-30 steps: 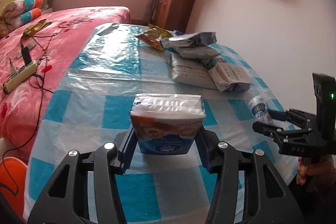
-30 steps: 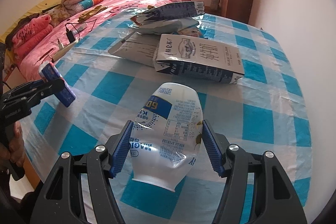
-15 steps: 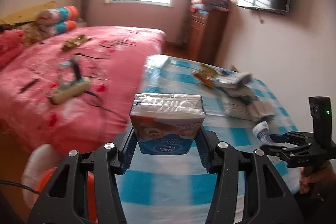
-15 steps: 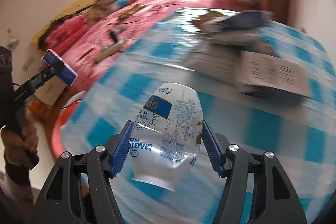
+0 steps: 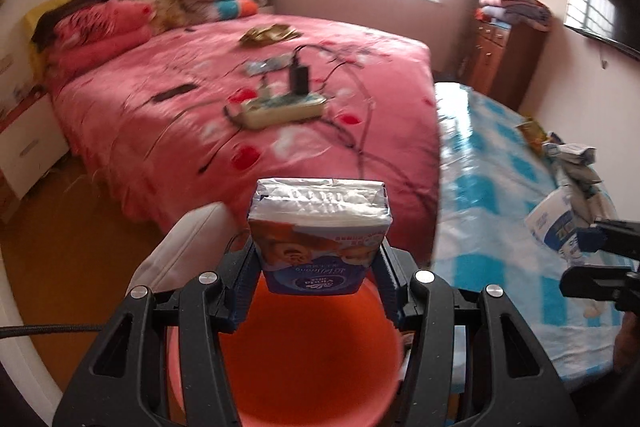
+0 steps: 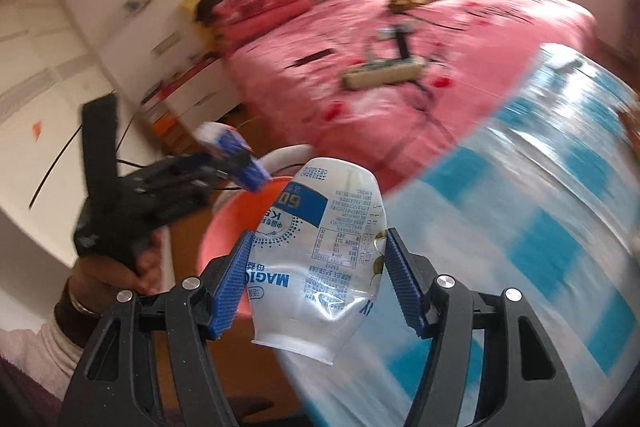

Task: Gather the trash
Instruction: 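Carry both items over the orange bucket and open both tools to drop them, then return both tools to the table toward the yellow snack bag and milk carton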

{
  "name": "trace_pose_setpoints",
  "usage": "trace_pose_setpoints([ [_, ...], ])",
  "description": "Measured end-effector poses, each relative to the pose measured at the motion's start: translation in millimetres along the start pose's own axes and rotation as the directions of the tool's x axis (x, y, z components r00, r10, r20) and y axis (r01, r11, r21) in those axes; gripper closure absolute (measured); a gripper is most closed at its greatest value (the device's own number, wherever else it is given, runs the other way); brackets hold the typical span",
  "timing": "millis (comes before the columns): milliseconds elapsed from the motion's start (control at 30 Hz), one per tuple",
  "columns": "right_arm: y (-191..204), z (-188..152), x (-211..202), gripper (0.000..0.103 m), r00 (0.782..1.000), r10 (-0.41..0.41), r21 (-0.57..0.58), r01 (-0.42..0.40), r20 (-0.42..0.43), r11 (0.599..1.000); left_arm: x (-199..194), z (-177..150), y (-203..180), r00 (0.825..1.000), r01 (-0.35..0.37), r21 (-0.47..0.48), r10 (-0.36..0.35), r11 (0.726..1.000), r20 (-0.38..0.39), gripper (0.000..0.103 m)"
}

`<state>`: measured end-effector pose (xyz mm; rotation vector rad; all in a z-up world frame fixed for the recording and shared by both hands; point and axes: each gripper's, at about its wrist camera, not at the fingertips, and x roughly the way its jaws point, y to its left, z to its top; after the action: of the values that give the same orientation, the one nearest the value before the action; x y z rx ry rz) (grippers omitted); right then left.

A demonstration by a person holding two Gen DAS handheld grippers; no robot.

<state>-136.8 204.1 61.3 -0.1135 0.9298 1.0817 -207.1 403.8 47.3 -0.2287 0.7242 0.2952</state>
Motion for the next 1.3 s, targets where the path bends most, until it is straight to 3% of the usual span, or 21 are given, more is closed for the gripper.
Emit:
trace_pose_setpoints([
  [167, 35, 16, 39, 0.036, 0.998, 0.048, -0.088, -0.05, -0.032, 0.995, 11, -12, 23, 0.998, -0.055, -0.052, 0.054, 0.997, -0.012, 0.05],
  [200, 39, 18, 46, 0.033, 0.997, 0.061, -0.092, -0.065, -0.042, 0.994, 11, -15, 27, 0.998, -0.068, -0.064, 0.068, 0.996, -0.009, 0.049],
  [267, 44, 20, 57, 0.011, 0.997, 0.072, -0.09, -0.075, -0.039, 0.993, 10, -18, 36, 0.997, -0.08, -0.089, 0.08, 0.993, 0.001, 0.041],
  [333, 40, 20, 60, 0.011, 0.998, 0.064, -0.057, -0.065, -0.023, 0.996, 7, -19, 41, 0.995, -0.091, -0.107, 0.094, 0.99, 0.023, 0.027],
  [433, 25, 17, 54, 0.011, 0.998, 0.061, 0.012, -0.061, -0.005, 0.998, 2, -24, 42, 0.991, -0.119, -0.101, 0.125, 0.988, 0.054, 0.02],
  [600, 0, 5, 28, 0.008, 0.997, -0.002, 0.085, -0.005, 0.08, 0.996, -2, -30, 43, 0.989, -0.129, -0.136, 0.137, 0.982, 0.051, 0.02],
  [867, -31, -18, -13, 0.005, 0.979, 0.009, 0.16, -0.043, 0.203, 0.986, -21, -31, 20, 0.984, -0.129, -0.129, 0.143, 0.983, 0.108, 0.02],
  [1000, -52, -33, -21, 0.005, 0.976, 0.029, 0.227, -0.079, 0.216, 0.971, -20, -31, 1, 0.979, -0.179, -0.079, 0.185, 0.981, 0.083, 0.02],
  [1133, -75, -47, -27, 0.005, 0.981, 0.029, 0.315, -0.09, 0.194, 0.945, -21, -31, -14, 0.984, -0.163, -0.083, 0.168, 0.983, 0.065, 0.02],
  [1300, -98, -65, -40, 0.005, 0.971, 0.043, 0.39, -0.135, 0.235, 0.911, -29, -28, -39, 0.984, -0.14, -0.052, 0.145, 0.989, 0.106, 0.02],
])
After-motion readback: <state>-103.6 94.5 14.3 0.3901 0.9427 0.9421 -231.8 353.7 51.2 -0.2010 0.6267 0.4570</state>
